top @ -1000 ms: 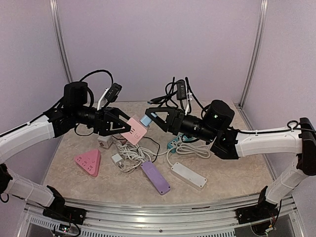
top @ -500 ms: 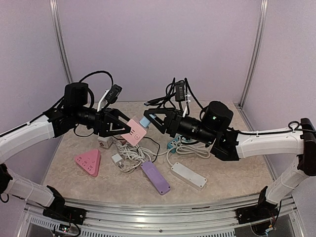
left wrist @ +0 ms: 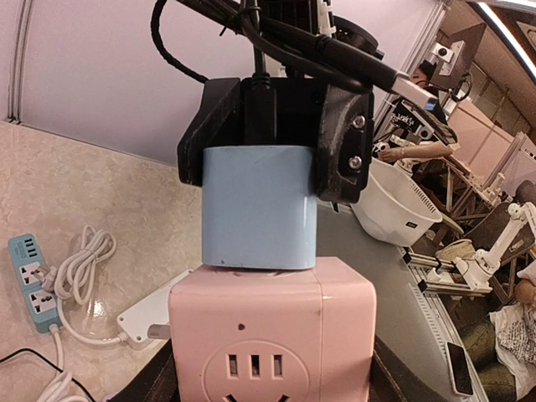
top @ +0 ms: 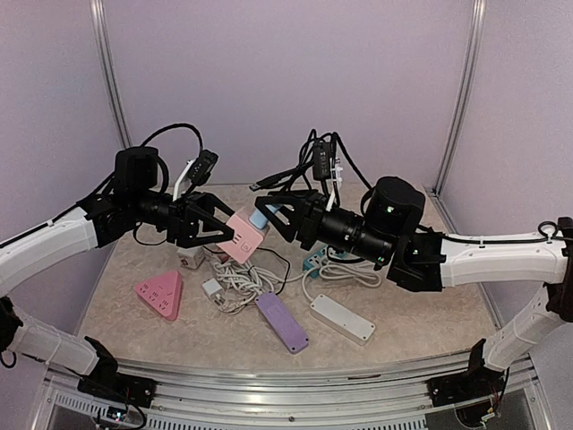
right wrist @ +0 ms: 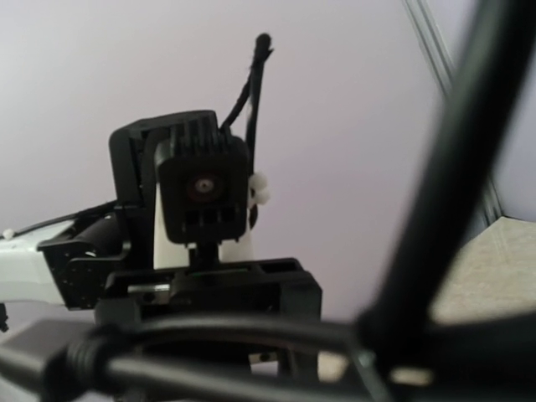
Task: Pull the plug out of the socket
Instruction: Remove the plug from the socket, then place the plug at the center of the board.
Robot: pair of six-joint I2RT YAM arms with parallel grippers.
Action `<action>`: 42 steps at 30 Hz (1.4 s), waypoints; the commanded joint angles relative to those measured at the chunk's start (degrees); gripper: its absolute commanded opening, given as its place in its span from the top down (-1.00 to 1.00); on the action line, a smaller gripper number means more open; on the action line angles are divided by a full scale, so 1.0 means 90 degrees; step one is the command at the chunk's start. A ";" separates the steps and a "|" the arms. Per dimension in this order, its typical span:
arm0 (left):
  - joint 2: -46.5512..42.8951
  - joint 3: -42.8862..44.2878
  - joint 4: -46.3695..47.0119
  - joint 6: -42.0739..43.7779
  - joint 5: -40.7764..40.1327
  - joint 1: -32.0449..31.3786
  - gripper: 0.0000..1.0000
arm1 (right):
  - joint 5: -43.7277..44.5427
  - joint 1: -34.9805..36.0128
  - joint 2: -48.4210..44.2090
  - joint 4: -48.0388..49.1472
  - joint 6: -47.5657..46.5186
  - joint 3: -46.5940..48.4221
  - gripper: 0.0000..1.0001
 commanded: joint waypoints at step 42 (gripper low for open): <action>-0.0032 0.0263 -0.0148 -0.0081 -0.0164 -0.0020 1.00 | -0.0926 -0.1005 -0.0156 0.0690 0.0962 -0.0635 1.00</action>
